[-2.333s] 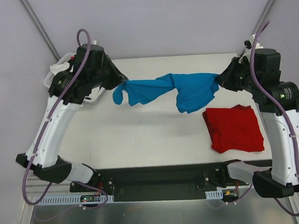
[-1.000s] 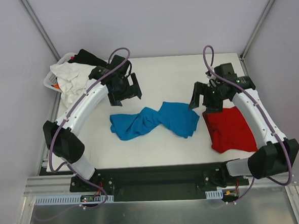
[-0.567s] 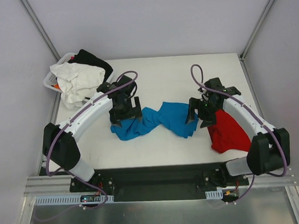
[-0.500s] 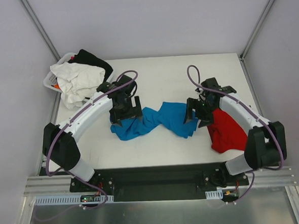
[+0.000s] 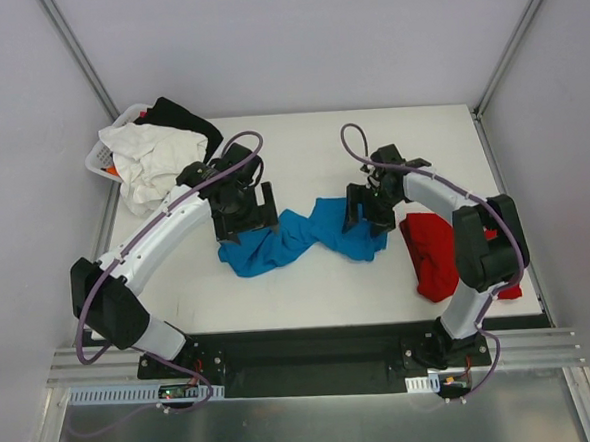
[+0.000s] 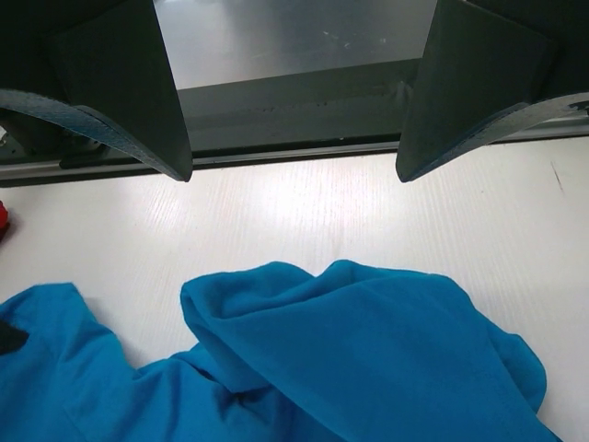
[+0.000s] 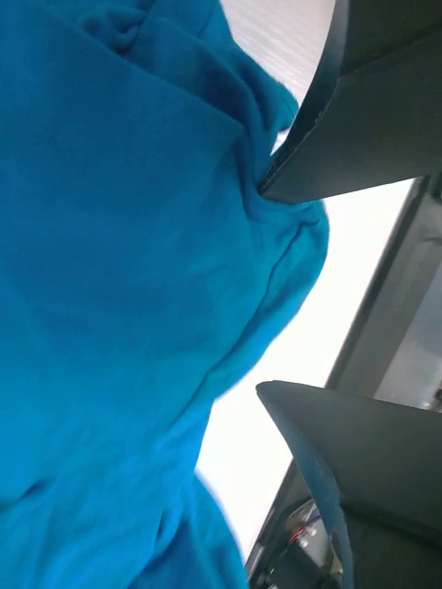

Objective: Fold and stack the t-shirts
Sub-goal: Flatten the tshirt out

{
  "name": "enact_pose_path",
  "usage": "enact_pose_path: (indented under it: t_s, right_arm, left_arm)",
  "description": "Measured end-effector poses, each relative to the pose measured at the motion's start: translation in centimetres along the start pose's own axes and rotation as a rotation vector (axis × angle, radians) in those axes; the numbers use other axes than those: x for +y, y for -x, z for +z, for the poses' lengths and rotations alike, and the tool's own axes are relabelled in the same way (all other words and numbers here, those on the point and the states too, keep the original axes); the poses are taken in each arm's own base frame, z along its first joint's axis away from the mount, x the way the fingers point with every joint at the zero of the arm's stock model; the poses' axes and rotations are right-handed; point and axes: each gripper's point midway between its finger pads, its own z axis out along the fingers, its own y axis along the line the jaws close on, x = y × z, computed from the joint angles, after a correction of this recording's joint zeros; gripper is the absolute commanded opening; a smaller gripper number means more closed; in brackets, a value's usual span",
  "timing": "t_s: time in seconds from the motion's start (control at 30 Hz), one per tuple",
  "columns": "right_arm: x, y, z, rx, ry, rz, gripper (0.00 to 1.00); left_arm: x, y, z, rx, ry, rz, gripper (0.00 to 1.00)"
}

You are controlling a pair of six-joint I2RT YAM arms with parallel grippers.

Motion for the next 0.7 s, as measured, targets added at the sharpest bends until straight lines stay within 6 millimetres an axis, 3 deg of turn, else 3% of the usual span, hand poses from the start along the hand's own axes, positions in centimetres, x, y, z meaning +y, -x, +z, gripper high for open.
enact_pose_path:
  t_s: [0.13,0.27,0.3,0.37,0.5,0.6,0.7]
  right_arm:
    - [1.7,3.6,-1.1,-0.082,0.034,-0.028,0.79]
    - [2.4,5.4,-2.1,-0.133,0.054,-0.039,0.75]
    - [2.5,5.5,-2.3,-0.138,0.056,-0.040,0.60]
    - [2.5,5.7,-2.4,-0.143,0.057,-0.040,0.01]
    - [2.5,5.6,-2.5,-0.141,0.056,-0.033,0.04]
    - [2.5,5.6,-2.7,-0.142,0.056,-0.035,0.44]
    - [2.4,5.6,-2.7,-0.140,0.048,-0.037,0.56]
  left_arm:
    - [0.2,0.0,-0.5,-0.007,0.003,0.001,0.94]
    - [0.4,-0.3,-0.9,-0.004,0.008,0.000,0.94]
    - [0.5,-0.4,-1.0,-0.003,0.009,0.000,0.94]
    - [0.5,-0.4,-1.2,-0.001,0.011,0.000,0.94]
    - [0.8,-0.3,-1.2,-0.011,0.027,0.000,0.94]
    - [0.9,-0.2,-1.2,-0.014,0.030,0.000,0.94]
    - [0.8,-0.2,-1.2,-0.016,0.028,0.000,0.94]
